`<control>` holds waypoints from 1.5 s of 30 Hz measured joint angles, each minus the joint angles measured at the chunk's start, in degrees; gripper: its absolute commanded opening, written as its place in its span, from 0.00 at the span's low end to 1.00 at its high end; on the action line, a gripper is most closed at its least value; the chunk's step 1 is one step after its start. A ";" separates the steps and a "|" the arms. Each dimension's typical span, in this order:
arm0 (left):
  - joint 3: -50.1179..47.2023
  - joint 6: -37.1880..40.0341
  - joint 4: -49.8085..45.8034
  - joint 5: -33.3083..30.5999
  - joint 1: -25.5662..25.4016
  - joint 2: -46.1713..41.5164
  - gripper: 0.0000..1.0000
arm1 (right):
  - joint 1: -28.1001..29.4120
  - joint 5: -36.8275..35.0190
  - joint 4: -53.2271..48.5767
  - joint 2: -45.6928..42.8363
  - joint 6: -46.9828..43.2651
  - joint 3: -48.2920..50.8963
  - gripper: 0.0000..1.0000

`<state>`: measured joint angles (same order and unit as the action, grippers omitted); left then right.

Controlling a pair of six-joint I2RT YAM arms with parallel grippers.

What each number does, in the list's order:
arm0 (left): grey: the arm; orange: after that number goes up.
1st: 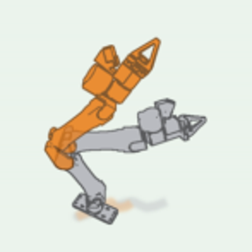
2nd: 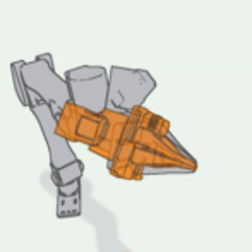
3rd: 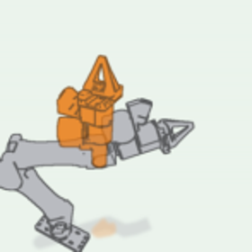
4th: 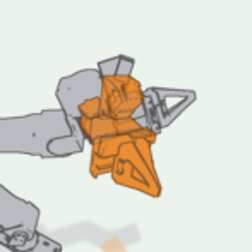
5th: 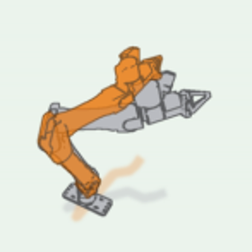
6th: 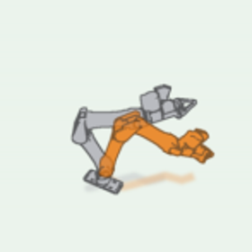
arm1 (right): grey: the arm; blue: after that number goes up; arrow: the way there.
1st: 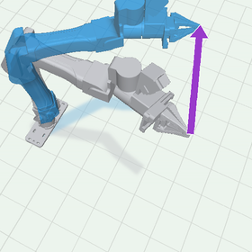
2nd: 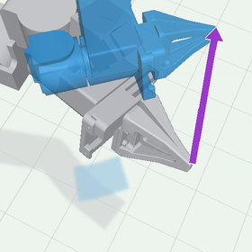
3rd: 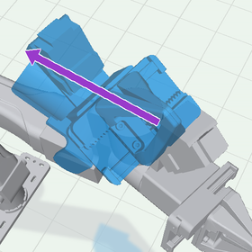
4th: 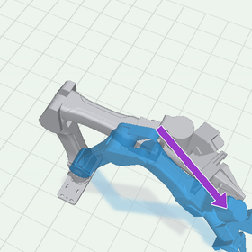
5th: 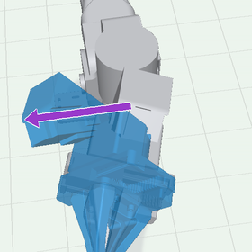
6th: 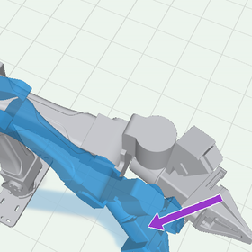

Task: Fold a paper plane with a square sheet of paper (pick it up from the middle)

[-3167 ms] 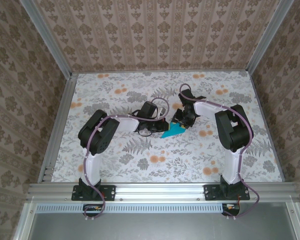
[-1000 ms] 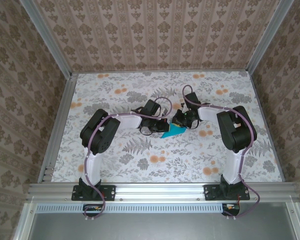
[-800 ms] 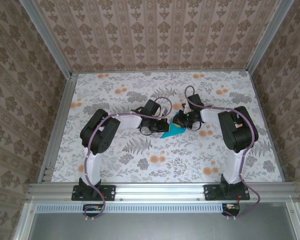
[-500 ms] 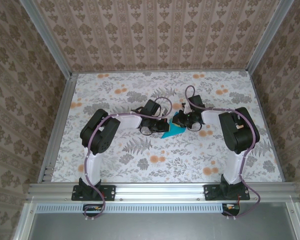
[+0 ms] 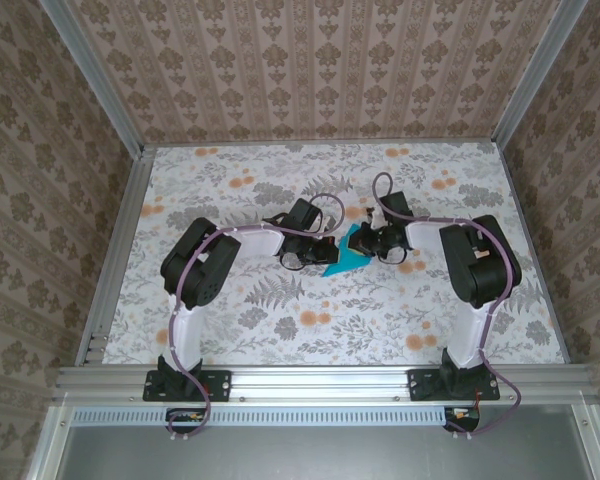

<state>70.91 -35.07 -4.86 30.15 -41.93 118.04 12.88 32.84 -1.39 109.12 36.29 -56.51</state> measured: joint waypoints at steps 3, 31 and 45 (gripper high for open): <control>0.00 0.11 -0.04 0.00 0.00 0.00 0.00 | -2.08 0.00 0.44 0.00 -0.13 0.00 0.12; 1.18 3.02 -2.27 -0.15 -0.17 0.26 0.00 | -8.48 -8.22 -2.32 -3.06 -0.83 -2.97 0.16; 1.51 3.02 -2.86 -0.85 -0.42 0.26 0.00 | -0.39 -4.22 -2.05 -7.28 -1.42 -1.84 0.11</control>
<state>72.42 -32.05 -7.73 29.30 -42.35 118.30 12.49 28.62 -3.44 101.84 34.87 -58.35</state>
